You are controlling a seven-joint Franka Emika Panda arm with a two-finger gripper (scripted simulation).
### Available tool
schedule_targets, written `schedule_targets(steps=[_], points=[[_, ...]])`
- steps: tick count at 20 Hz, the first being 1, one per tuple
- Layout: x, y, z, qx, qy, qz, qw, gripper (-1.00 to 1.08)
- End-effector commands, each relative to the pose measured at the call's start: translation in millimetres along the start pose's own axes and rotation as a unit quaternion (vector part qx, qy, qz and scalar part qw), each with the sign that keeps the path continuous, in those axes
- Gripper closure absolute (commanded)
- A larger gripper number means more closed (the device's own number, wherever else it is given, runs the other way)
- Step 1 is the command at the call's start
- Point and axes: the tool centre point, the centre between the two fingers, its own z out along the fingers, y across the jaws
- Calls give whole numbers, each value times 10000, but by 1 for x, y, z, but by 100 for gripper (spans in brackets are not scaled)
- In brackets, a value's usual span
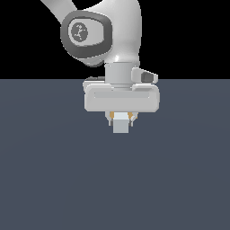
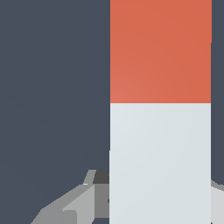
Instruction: Insert the peg into the horizontal hole in a box.
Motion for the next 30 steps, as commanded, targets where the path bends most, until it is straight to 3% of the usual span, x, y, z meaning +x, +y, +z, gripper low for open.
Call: schedule_targets(steps=[1, 6, 12, 30], points=[[25, 13, -8, -10, -1, -175, 9998, 108], [62, 29, -16, -10, 3, -428, 9991, 108], [86, 39, -22, -9, 6, -594, 9982, 108], [91, 42, -23, -4, 6, -655, 9979, 108]])
